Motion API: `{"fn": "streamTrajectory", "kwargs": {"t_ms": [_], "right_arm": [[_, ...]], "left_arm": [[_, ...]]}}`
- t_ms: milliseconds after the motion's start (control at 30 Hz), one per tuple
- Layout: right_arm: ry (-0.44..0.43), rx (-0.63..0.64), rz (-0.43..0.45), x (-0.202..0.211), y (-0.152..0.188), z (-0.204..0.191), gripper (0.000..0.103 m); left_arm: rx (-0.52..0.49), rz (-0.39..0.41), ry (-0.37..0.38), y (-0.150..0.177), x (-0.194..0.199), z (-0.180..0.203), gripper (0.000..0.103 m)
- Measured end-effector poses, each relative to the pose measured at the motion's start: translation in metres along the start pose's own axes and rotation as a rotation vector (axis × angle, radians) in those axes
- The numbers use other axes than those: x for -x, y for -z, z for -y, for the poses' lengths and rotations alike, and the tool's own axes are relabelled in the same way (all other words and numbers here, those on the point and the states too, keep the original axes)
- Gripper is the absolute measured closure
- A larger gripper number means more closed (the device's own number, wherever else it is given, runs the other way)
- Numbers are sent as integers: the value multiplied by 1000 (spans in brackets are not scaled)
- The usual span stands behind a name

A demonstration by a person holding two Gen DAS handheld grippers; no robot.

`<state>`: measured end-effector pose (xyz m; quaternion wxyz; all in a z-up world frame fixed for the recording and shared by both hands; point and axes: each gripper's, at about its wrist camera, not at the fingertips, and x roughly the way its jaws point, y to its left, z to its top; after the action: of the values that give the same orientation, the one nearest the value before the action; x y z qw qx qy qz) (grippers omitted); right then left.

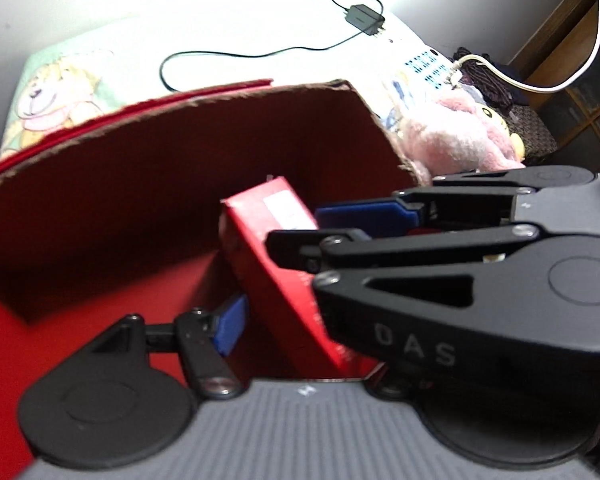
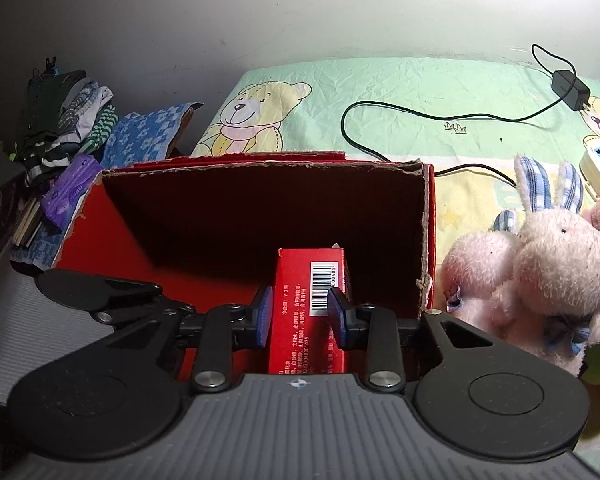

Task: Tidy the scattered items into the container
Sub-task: 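Lower the gift box into the cardboard box and open the right gripper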

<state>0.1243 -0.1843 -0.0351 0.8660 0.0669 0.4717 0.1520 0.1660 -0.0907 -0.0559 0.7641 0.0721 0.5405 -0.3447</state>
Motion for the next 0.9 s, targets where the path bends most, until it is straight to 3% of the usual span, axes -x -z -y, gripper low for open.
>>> {"fn": "streamTrajectory", "kwargs": {"t_ms": [267,333,600,700,900], "right_arm": [[-23,-31,-2,2,-2,2,72],[-88,-40,-42,0,0,-2,84],[-184,-60,-104,-20,5,-23,83],[-212,-68,-93,-20,5,-25,82],[-209,-146,-31,-12,4,-7,81]], "left_arm": [[51,15,-90,13,13,-28,31],[63,21,-120,14,15,-33,31],[49,-21,-276,24,10,-43,34],[60,-68,-280,27,1,-48,41],[70,-55,-305,18,5,-50,42]]}}
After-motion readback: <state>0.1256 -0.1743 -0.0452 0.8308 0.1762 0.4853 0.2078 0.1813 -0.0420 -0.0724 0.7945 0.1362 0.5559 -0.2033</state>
